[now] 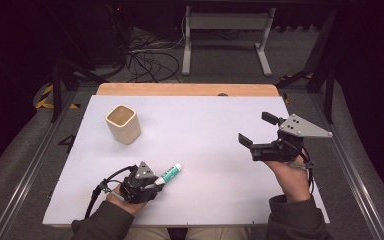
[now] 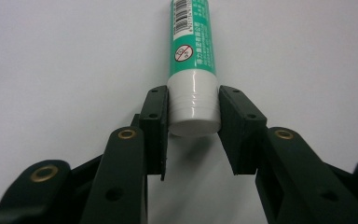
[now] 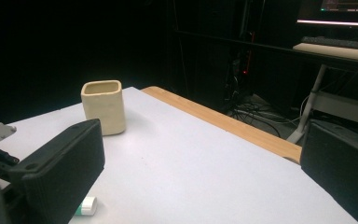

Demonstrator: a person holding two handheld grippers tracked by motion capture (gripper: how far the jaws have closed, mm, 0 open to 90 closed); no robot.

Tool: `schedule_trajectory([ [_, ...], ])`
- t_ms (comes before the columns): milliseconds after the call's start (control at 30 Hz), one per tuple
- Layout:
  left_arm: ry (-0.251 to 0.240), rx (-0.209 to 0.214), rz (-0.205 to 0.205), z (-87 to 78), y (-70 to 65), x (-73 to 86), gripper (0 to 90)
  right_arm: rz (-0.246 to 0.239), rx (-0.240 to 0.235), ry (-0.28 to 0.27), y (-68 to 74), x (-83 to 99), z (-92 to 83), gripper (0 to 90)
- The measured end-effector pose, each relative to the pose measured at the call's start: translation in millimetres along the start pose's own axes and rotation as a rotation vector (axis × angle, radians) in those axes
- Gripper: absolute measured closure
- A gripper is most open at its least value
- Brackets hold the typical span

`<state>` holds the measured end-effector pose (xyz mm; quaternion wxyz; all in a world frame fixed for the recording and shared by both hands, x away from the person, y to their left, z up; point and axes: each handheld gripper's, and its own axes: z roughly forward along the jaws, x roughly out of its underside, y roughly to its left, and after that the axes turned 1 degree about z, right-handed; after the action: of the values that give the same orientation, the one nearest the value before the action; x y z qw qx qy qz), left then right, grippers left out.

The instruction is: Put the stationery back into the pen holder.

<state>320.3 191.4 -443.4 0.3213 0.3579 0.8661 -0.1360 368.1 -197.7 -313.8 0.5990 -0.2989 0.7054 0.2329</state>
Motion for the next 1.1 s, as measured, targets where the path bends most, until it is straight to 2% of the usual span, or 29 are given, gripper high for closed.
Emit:
schedule_trajectory([
  [133, -0.025, -0.005, 0.007, -5.2, -1.8, -2.9, 65.0, -0.011, -0.006, 0.002, 1.0, 0.4, 1.1, 0.6],
  [233, -0.064, 0.005, 0.005, -12.8, -2.0, -6.2, 65.1, -0.019, -0.007, 0.006, 2.0, 0.6, 2.3, 0.6],
  [600, -0.136, 0.01, 0.015, -24.7, -4.6, -13.4, 65.1, -0.024, -0.029, 0.012, 4.1, 1.6, 5.3, 1.4],
  [1100, -0.213, 0.023, 0.026, -44.4, -4.2, -28.0, 65.1, -0.053, -0.077, 0.033, 11.5, 3.8, 13.6, 5.0],
])
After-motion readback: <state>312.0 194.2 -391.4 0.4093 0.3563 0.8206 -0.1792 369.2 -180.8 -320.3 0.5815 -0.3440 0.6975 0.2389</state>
